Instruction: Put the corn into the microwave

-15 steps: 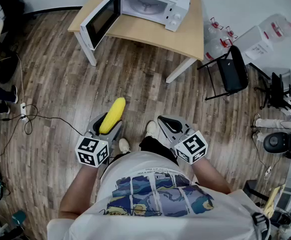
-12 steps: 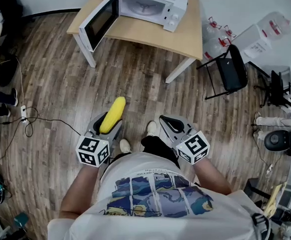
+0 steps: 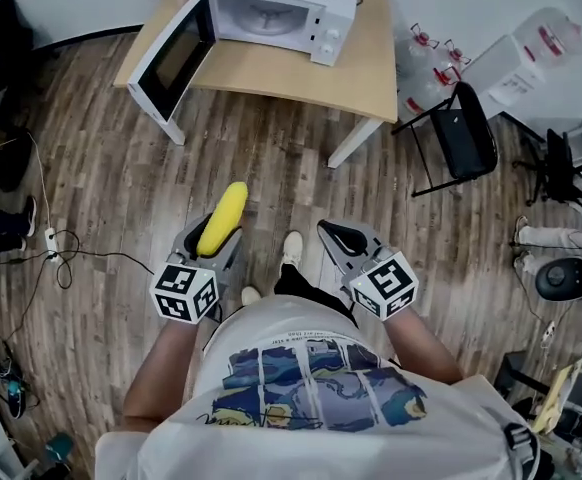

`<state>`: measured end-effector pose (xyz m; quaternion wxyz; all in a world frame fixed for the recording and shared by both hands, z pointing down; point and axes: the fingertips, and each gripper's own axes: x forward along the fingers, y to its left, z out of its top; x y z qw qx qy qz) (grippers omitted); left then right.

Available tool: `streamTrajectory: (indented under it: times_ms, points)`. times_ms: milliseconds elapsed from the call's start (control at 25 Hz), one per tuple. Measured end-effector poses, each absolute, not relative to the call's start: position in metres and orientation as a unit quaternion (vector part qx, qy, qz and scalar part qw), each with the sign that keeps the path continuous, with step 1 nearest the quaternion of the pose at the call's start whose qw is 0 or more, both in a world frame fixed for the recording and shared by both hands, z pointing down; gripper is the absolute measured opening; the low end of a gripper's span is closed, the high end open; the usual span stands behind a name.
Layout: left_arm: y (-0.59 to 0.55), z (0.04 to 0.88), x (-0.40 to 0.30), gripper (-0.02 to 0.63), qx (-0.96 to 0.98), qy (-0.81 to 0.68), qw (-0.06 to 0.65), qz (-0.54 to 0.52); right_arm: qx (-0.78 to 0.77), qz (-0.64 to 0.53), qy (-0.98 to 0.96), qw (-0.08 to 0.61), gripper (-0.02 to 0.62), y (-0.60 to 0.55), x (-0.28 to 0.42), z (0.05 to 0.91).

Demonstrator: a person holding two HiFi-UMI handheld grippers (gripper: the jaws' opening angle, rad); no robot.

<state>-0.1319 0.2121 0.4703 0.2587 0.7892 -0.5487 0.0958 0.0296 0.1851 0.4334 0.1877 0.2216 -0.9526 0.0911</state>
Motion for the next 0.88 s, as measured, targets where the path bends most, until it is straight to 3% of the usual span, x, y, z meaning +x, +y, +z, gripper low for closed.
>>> streamTrajectory:
  times_ms: [120,360,880]
  points:
    - [0.172,0.469,-0.127,0.258,0.785,-0.554,0.256,0.102,0.215,0.086,-0.957,0.176,0.02,0.142,0.036,0.431]
    - [0.087,0.468,-0.126,0.258,0.767,-0.582,0.242,0.12,0.211,0.105,-0.958,0.165,0.103,0.074,0.06,0.439]
    - [-0.06,0.474,-0.134,0.258,0.745,-0.615,0.224,0.128,0.256,0.142,-0.942,0.166,0.098,-0.015,0.117,0.454]
